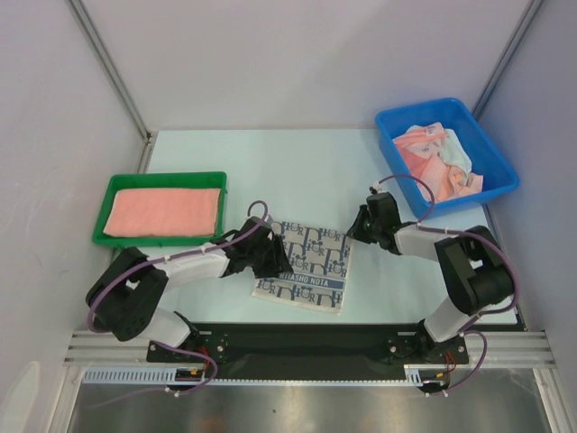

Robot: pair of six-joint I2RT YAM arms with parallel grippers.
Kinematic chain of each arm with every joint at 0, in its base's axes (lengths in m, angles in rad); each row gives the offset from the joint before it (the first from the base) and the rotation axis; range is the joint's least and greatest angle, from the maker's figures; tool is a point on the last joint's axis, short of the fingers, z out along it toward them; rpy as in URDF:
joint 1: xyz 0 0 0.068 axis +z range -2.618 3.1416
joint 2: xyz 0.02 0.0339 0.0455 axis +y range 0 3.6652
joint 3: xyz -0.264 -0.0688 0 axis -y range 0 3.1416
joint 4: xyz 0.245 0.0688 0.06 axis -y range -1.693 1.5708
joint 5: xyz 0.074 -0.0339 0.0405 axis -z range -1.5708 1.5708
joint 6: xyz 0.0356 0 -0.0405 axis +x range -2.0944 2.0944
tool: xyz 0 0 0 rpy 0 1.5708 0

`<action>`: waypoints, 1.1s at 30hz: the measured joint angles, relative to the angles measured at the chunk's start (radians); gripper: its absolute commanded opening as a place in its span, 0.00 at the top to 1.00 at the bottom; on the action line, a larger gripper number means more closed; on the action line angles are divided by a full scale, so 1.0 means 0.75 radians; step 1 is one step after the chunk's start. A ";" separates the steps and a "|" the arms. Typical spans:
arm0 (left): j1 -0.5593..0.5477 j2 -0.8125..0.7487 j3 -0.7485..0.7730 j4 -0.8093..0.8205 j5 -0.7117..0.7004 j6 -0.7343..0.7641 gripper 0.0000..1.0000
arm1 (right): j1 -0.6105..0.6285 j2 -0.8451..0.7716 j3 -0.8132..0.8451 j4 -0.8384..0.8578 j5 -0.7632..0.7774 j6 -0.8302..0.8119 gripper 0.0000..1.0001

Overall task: Fold and stack the towels
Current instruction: Fold the towel

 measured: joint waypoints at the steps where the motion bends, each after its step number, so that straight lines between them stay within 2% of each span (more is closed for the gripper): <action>1: 0.000 0.014 0.017 -0.009 0.001 -0.007 0.43 | -0.009 0.022 0.028 -0.001 -0.001 -0.013 0.87; 5: 0.000 0.111 0.126 -0.042 0.013 -0.032 0.43 | -0.065 0.156 0.199 -0.046 -0.007 -0.115 0.85; 7: 0.000 0.178 0.214 -0.069 0.019 -0.033 0.43 | -0.083 0.192 0.302 -0.136 -0.011 -0.162 0.81; 11: 0.000 0.217 0.369 -0.138 0.012 -0.021 0.42 | -0.077 0.196 0.491 -0.325 -0.032 -0.224 0.78; 14: 0.007 0.217 0.475 -0.183 -0.028 0.009 0.42 | -0.047 0.153 0.550 -0.433 -0.039 -0.229 0.78; 19: 0.072 0.245 0.554 -0.173 -0.033 0.105 0.44 | 0.006 0.062 0.487 -0.489 -0.102 -0.191 0.81; 27: 0.196 0.587 0.756 -0.137 -0.045 0.261 0.45 | 0.009 0.051 0.208 -0.415 -0.079 -0.116 0.82; 33: 0.297 0.682 0.802 -0.094 0.044 0.259 0.45 | -0.001 0.072 0.203 -0.339 -0.065 -0.130 0.81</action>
